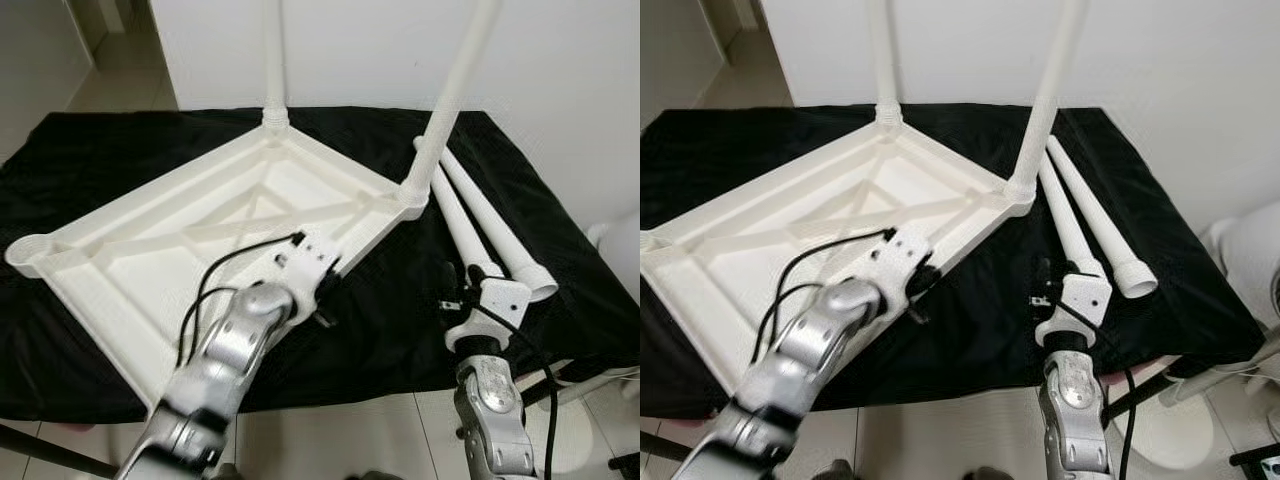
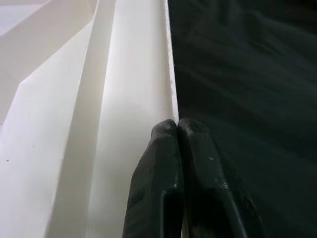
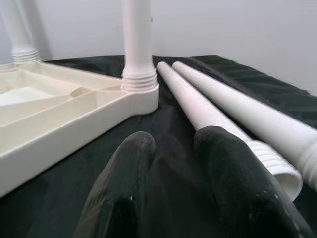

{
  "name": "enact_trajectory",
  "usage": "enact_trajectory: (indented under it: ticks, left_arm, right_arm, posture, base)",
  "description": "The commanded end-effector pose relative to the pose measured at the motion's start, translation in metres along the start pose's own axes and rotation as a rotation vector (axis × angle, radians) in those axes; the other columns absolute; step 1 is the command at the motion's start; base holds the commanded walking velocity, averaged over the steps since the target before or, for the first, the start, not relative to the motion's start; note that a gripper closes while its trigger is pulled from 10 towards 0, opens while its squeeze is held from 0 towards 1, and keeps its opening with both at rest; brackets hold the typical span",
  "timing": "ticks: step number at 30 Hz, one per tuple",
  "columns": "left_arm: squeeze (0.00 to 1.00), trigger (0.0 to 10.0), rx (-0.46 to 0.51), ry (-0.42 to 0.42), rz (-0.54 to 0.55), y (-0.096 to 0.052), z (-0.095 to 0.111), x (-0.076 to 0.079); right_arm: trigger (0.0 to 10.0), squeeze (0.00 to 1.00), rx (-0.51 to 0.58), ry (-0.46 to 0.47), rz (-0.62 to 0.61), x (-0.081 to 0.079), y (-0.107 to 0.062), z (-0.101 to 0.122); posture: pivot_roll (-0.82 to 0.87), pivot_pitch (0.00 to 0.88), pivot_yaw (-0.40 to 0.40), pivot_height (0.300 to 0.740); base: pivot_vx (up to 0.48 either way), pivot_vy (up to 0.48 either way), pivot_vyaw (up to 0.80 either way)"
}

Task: Building children table

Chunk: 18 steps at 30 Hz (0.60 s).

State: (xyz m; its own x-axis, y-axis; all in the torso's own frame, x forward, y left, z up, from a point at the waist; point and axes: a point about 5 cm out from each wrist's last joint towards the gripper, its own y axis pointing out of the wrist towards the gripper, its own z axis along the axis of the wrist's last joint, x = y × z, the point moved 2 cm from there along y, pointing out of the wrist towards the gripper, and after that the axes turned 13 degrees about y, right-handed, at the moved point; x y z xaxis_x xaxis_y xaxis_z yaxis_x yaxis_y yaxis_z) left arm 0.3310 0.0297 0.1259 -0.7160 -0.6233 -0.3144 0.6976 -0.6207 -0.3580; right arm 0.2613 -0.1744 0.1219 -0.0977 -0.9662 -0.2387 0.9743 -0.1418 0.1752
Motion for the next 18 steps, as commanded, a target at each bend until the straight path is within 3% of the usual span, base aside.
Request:
enact_trajectory:
  ticks: [1,2,3,4,5,7,8,12,13,14,15,18]
  left_arm:
    - [0.0,4.5,-0.086,0.008,0.356,-0.005,-0.005,-0.028]
    - [0.0,3.3,-0.092,0.017,0.388,-0.004,-0.005,-0.033]
    - [0.0,3.3,-0.092,0.017,0.388,-0.004,-0.005,-0.033]
    - [0.0,4.0,-0.102,0.025,0.421,-0.004,-0.004,-0.038]
    - [0.0,7.7,-0.126,0.035,0.45,-0.003,-0.007,-0.044]
    - [0.0,7.7,-0.144,0.04,0.468,-0.002,-0.008,-0.048]
    - [0.0,10.0,-0.149,0.039,0.473,-0.001,-0.008,-0.049]
    - [0.0,10.0,-0.108,-0.014,0.412,0.001,-0.004,-0.044]
    - [0.05,10.0,-0.075,-0.036,0.372,0.002,0.0,-0.04]
    - [0.76,10.0,-0.039,-0.063,0.328,0.003,0.004,-0.036]
    - [1.0,10.0,0.001,-0.086,0.282,0.004,0.009,-0.032]
    - [1.0,10.0,0.062,-0.094,0.233,0.003,0.017,-0.029]
  right_arm:
    - [10.0,0.0,-0.008,-0.002,-0.007,0.001,-0.001,-0.002]
    - [10.0,0.0,-0.008,-0.002,-0.008,0.001,-0.002,-0.002]
    - [10.0,0.0,-0.008,-0.002,-0.008,0.001,-0.002,-0.002]
    - [10.0,0.0,-0.008,-0.001,-0.009,0.001,-0.002,-0.002]
    - [10.0,0.0,-0.007,0.0,-0.015,0.001,-0.003,-0.002]
    - [10.0,0.0,-0.006,0.0,-0.019,0.001,-0.003,-0.002]
    - [10.0,0.0,-0.006,0.001,-0.021,0.002,-0.004,-0.002]
    - [10.0,0.0,-0.006,0.0,-0.023,0.002,-0.005,-0.002]
    - [10.0,0.0,-0.007,-0.001,-0.025,0.002,-0.005,-0.003]
    - [10.0,0.0,-0.008,-0.002,-0.025,0.002,-0.006,-0.003]
    - [10.0,0.0,-0.008,-0.002,-0.025,0.002,-0.006,-0.003]
    - [10.0,0.0,-0.01,-0.002,-0.024,0.002,-0.007,-0.003]
  posture:
    - [0.0,0.016,-0.002,0.74]
    - [0.0,0.017,0.001,0.74]
    - [0.0,0.017,0.001,0.74]
    - [0.0,0.017,0.001,0.74]
    - [-0.01,0.016,0.011,0.74]
    - [-0.01,0.016,0.012,0.74]
    - [-0.01,0.016,0.012,0.74]
    - [-0.02,0.016,0.015,0.74]
    - [-0.01,0.018,0.014,0.74]
    - [-0.01,0.019,0.014,0.74]
    - [-0.01,0.019,0.012,0.74]
    - [-0.01,0.019,0.009,0.74]
  base:
    - [0.0,0.0,0.0]
    - [0.0,0.0,0.0]
    - [0.0,0.0,0.0]
    - [0.0,0.0,0.0]
    - [0.0,0.0,0.0]
    - [0.0,0.0,0.0]
    - [0.0,0.0,0.0]
    - [0.0,0.0,0.0]
    - [0.0,0.0,0.0]
    - [0.0,0.0,0.0]
    - [0.0,0.0,0.0]
    - [0.0,0.0,0.0]
